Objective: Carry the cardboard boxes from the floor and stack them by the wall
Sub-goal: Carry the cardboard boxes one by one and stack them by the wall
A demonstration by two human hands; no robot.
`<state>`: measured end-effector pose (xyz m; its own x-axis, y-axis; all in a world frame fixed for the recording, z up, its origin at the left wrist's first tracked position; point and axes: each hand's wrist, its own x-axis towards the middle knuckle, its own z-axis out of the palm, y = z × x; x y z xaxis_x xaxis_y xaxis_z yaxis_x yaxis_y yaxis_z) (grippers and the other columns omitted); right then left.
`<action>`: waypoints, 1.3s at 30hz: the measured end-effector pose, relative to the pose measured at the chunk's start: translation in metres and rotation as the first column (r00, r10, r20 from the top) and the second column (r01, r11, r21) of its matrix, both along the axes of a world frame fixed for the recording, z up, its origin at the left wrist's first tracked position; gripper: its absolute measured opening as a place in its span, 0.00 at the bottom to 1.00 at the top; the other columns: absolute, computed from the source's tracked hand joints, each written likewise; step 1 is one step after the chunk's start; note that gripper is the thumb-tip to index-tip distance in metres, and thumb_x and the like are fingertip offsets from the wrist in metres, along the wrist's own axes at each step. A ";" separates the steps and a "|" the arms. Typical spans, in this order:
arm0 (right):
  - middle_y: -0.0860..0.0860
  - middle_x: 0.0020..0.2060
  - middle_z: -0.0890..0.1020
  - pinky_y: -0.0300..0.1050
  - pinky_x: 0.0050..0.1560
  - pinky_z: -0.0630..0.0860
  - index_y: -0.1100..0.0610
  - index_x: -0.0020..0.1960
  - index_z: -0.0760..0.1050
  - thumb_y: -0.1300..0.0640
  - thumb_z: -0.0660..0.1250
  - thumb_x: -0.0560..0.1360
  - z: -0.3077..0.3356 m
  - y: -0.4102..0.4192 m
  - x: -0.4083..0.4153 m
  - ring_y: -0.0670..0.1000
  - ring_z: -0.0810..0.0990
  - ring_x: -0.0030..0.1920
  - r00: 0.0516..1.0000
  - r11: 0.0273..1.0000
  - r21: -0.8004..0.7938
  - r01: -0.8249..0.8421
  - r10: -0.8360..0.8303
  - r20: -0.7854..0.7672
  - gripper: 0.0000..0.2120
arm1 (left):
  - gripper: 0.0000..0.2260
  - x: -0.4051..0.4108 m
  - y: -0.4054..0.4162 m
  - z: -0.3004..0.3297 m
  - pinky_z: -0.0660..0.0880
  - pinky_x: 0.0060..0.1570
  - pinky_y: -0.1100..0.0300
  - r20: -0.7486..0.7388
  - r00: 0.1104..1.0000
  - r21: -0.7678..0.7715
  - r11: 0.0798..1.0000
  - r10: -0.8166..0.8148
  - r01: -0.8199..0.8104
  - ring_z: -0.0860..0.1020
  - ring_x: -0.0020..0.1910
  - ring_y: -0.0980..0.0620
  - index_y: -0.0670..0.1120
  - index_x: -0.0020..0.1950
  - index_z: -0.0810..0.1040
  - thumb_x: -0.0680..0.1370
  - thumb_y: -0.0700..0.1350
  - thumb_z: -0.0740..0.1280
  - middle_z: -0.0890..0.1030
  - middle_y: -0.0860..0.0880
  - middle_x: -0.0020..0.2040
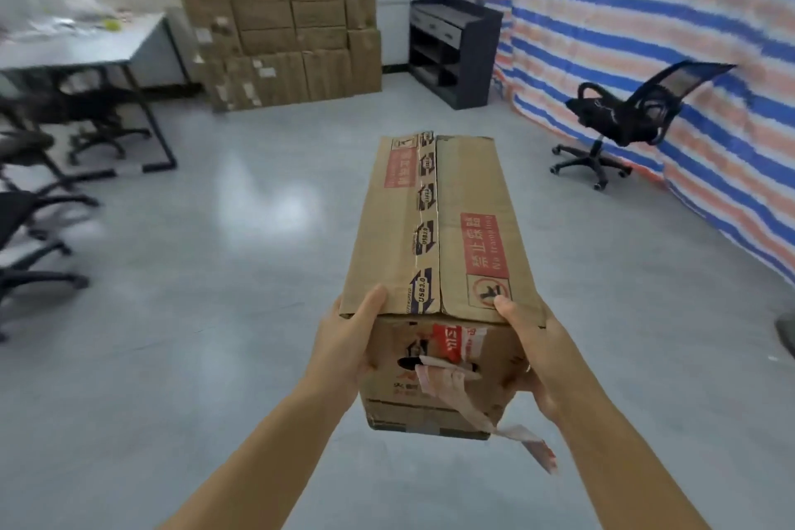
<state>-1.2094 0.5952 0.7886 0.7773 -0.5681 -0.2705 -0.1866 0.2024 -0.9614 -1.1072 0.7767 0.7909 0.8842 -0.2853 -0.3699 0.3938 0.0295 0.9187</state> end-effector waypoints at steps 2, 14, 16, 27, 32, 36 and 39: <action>0.50 0.45 0.85 0.42 0.29 0.77 0.44 0.56 0.75 0.48 0.67 0.76 0.008 0.013 0.040 0.48 0.85 0.40 0.998 0.998 -0.006 -0.068 0.069 0.009 0.09 | 0.08 0.027 0.020 0.010 0.78 0.29 0.60 0.031 0.998 -0.013 0.999 0.047 -0.046 0.81 0.33 0.65 0.52 0.53 0.77 0.76 0.53 0.67 0.83 0.62 0.36; 0.48 0.46 0.85 0.46 0.33 0.77 0.45 0.58 0.74 0.48 0.67 0.76 0.003 0.009 0.234 0.46 0.84 0.40 0.959 0.959 -0.015 -0.281 0.282 0.011 0.12 | 0.10 0.175 0.030 0.008 0.78 0.26 0.58 0.033 0.967 -0.002 0.967 0.254 -0.255 0.81 0.32 0.63 0.51 0.53 0.77 0.76 0.54 0.67 0.83 0.61 0.34; 0.47 0.43 0.85 0.45 0.31 0.77 0.45 0.58 0.74 0.48 0.66 0.76 0.000 -0.011 0.271 0.45 0.84 0.38 0.953 0.953 -0.019 -0.303 0.303 0.002 0.11 | 0.10 0.207 0.013 0.003 0.78 0.26 0.58 0.036 0.959 0.008 0.960 0.280 -0.281 0.81 0.31 0.64 0.51 0.53 0.76 0.76 0.54 0.68 0.83 0.61 0.33; 0.45 0.36 0.85 0.37 0.24 0.75 0.45 0.56 0.73 0.50 0.67 0.76 0.030 -0.129 0.496 0.45 0.84 0.34 0.896 0.895 -0.075 -0.440 0.443 0.022 0.09 | 0.17 0.403 -0.103 0.010 0.81 0.42 0.45 0.003 0.908 -0.042 0.908 0.418 -0.418 0.80 0.46 0.53 0.49 0.61 0.76 0.75 0.55 0.68 0.82 0.50 0.49; 0.48 0.40 0.86 0.37 0.25 0.75 0.44 0.56 0.73 0.48 0.67 0.76 0.039 -0.137 0.597 0.45 0.84 0.36 0.874 0.868 -0.123 -0.480 0.485 0.013 0.10 | 0.17 0.496 -0.113 0.015 0.80 0.46 0.41 0.010 0.888 -0.044 0.887 0.460 -0.460 0.80 0.47 0.52 0.48 0.61 0.76 0.76 0.54 0.67 0.82 0.50 0.49; 0.48 0.40 0.86 0.37 0.25 0.74 0.43 0.57 0.72 0.46 0.68 0.74 0.031 -0.133 0.686 0.45 0.84 0.36 0.868 0.856 -0.161 -0.491 0.497 -0.008 0.12 | 0.15 0.580 -0.111 0.003 0.80 0.46 0.41 0.022 0.878 -0.043 0.878 0.478 -0.477 0.81 0.47 0.52 0.49 0.60 0.77 0.76 0.54 0.68 0.83 0.51 0.48; 0.47 0.38 0.86 0.36 0.25 0.74 0.44 0.56 0.73 0.48 0.68 0.74 0.030 -0.124 0.762 0.46 0.85 0.35 0.870 0.861 -0.158 -0.484 0.492 0.019 0.11 | 0.15 0.659 -0.101 -0.001 0.80 0.46 0.41 0.022 0.878 -0.050 0.878 0.477 -0.476 0.80 0.48 0.52 0.49 0.59 0.76 0.76 0.54 0.68 0.82 0.51 0.48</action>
